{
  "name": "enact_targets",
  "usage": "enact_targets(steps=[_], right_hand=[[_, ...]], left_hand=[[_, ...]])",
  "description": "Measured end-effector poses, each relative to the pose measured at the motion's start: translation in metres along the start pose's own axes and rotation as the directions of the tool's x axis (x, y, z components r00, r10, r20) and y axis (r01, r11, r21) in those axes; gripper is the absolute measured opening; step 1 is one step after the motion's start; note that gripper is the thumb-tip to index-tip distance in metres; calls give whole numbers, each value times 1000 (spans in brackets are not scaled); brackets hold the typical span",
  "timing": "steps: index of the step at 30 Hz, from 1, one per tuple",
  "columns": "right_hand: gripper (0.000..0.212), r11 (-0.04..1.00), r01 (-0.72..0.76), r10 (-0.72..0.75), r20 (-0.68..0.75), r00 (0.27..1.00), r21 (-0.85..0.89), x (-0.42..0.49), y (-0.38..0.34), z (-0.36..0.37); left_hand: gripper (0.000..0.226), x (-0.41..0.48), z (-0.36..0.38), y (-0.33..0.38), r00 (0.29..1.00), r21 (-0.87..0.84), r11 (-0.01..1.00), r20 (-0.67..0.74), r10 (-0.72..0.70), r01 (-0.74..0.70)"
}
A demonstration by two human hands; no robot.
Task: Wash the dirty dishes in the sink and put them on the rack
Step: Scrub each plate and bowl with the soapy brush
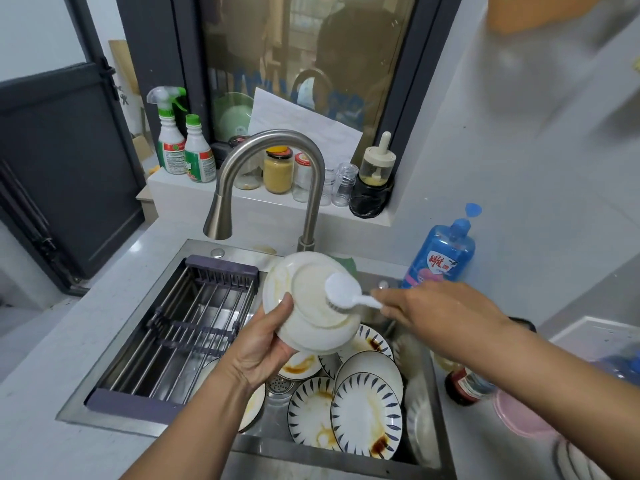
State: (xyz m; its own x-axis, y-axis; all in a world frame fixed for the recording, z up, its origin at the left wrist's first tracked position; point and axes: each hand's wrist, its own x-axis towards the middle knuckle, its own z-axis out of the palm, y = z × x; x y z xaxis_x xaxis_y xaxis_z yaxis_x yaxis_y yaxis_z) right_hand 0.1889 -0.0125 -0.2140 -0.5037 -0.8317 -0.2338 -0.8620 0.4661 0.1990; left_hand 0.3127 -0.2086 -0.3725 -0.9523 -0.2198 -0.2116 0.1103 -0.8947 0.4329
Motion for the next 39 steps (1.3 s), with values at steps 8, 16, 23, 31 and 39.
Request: enact_targets(steps=[8, 16, 23, 31, 39], right_hand=[[34, 999, -14, 16, -47, 999, 34, 24, 0, 24], [34, 962, -7, 23, -54, 998, 272, 46, -11, 51], [27, 553, -273, 236, 166, 957, 787, 85, -4, 101], [32, 430, -454, 201, 407, 891, 780, 114, -37, 151], [34, 751, -308, 107, 353, 929, 583, 131, -39, 177]], left_hand=[[74, 0, -16, -10, 998, 14, 1000, 52, -25, 24], [47, 8, -31, 1, 998, 163, 986, -64, -18, 28], [28, 15, -50, -14, 986, 934, 331, -158, 51, 133], [50, 24, -92, -88, 935, 956, -178, -170, 311, 233], [86, 53, -125, -110, 852, 745, -414, -444, 277, 523]])
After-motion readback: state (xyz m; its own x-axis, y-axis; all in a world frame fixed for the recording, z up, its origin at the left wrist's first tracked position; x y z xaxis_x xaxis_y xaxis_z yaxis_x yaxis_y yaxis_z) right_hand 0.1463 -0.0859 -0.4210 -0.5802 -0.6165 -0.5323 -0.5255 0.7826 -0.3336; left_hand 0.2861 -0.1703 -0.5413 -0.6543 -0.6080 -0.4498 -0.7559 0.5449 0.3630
